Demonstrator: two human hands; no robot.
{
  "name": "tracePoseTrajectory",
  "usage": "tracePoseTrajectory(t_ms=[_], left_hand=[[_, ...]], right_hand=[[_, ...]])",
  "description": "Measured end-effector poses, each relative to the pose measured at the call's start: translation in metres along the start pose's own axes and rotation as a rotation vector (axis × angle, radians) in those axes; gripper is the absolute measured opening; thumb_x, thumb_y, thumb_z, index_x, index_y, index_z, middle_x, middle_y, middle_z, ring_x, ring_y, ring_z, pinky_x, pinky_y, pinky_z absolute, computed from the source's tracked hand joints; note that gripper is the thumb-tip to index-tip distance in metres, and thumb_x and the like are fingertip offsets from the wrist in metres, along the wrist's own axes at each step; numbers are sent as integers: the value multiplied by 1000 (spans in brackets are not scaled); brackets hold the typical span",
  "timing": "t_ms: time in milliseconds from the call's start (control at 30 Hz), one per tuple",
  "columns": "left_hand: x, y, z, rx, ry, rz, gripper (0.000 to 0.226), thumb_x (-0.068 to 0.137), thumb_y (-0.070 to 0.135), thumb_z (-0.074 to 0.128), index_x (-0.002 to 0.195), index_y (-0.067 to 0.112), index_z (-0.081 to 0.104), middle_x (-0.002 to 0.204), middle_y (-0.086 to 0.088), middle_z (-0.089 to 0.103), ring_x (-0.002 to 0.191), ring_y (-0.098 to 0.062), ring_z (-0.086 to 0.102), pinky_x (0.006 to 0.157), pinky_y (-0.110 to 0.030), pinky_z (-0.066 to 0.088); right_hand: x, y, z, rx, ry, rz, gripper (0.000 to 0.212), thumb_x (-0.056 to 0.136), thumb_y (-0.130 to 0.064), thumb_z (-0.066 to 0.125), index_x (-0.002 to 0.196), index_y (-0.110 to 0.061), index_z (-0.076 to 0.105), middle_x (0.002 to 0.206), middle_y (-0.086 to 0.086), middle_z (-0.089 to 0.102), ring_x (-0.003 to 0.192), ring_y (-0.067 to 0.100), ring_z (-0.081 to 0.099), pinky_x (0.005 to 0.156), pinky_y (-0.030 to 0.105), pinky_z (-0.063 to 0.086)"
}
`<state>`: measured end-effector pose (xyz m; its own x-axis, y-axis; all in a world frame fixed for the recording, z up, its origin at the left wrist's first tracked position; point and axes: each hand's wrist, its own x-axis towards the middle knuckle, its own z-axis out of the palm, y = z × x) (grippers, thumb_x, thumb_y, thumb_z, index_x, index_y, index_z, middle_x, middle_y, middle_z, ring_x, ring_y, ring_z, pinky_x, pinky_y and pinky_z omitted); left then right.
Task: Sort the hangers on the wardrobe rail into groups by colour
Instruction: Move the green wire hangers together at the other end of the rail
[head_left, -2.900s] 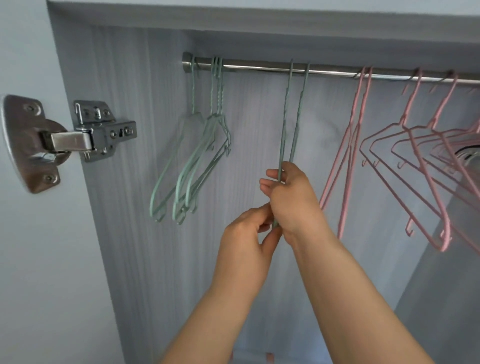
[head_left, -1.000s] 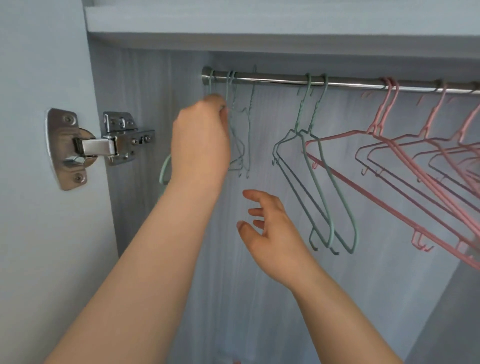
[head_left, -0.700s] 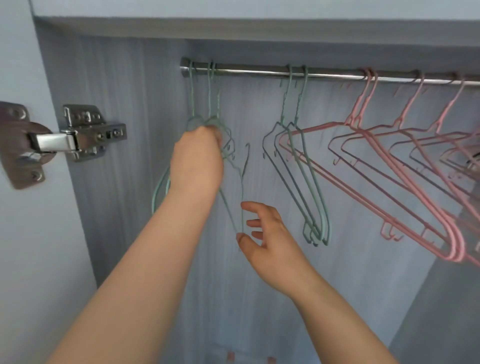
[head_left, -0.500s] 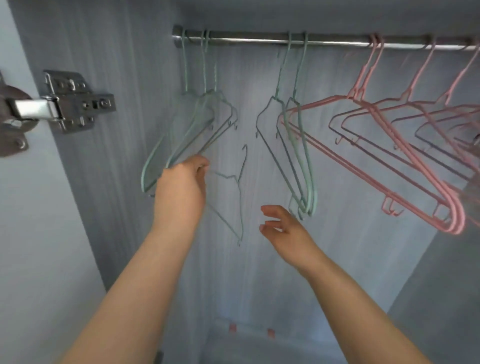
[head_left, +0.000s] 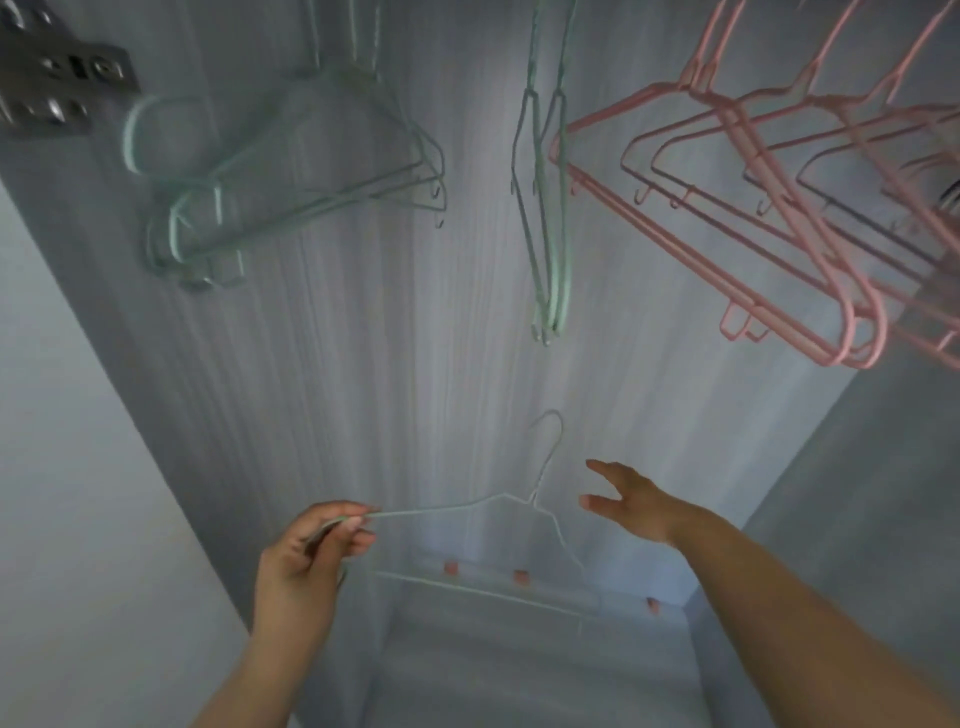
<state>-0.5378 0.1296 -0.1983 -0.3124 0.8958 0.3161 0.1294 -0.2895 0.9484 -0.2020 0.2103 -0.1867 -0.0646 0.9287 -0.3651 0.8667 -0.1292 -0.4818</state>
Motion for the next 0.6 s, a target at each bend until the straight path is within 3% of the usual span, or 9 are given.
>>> tracePoseTrajectory(t_ms=[167,267,333,400,467,500,533,600], left_hand=[[22,-2,11,-112,7,-14,31,87,2,52,74,25,68,64,12,70,57,3,61,59,-5,48],[47,-1,16,-156,4,-30,29,88,2,52,74,23,66,64,15,71,59,4,61,62,-6,49],[62,-4,20,-93,-26,-63,23,88,3,53,82,22,64,67,19,70,61,5,61,63,-8,49],[73,-9,25,87,-26,-138,17,87,10,56,104,13,60,85,13,69,71,-2,62,63,-8,48],[77,-15,31,364,10,-244,58,83,18,64,133,4,37,129,-13,51,108,-29,54,91,-23,44],[75,-16,35,498,5,-261,77,79,21,68,139,1,24,143,-21,33,125,-36,39,105,-32,32],[69,-14,39,581,-26,-246,88,76,23,71,141,-1,16,148,-24,21,134,-37,27,112,-38,21],[49,-8,50,578,-166,-228,95,73,25,74,142,2,13,150,-21,18,138,-33,20,114,-40,16]], right_hand=[[-24,27,2,160,-159,40,54,89,-58,33,135,-31,39,143,-11,36,136,12,29,111,27,18],[-37,24,-8,339,-92,-18,29,96,-36,37,95,-22,62,102,-1,63,104,14,56,83,9,37],[-45,17,-15,399,-27,-55,29,97,-28,37,79,-20,60,71,1,54,70,11,53,60,6,39],[-51,11,-19,430,-6,-39,29,96,-28,40,81,-18,61,64,-2,41,60,8,40,57,13,37],[-57,4,-21,457,15,-9,26,95,-29,42,91,-18,65,63,-3,36,58,9,34,54,16,33],[-60,-2,-19,497,18,-9,25,95,-27,41,98,-18,65,62,-4,36,56,9,32,50,16,30],[-64,-10,-15,563,13,-18,25,96,-23,41,105,-18,63,60,-5,35,53,9,29,47,16,26],[-69,-33,0,735,-5,-47,27,95,-12,37,109,-19,59,58,-5,34,46,7,26,42,16,21]])
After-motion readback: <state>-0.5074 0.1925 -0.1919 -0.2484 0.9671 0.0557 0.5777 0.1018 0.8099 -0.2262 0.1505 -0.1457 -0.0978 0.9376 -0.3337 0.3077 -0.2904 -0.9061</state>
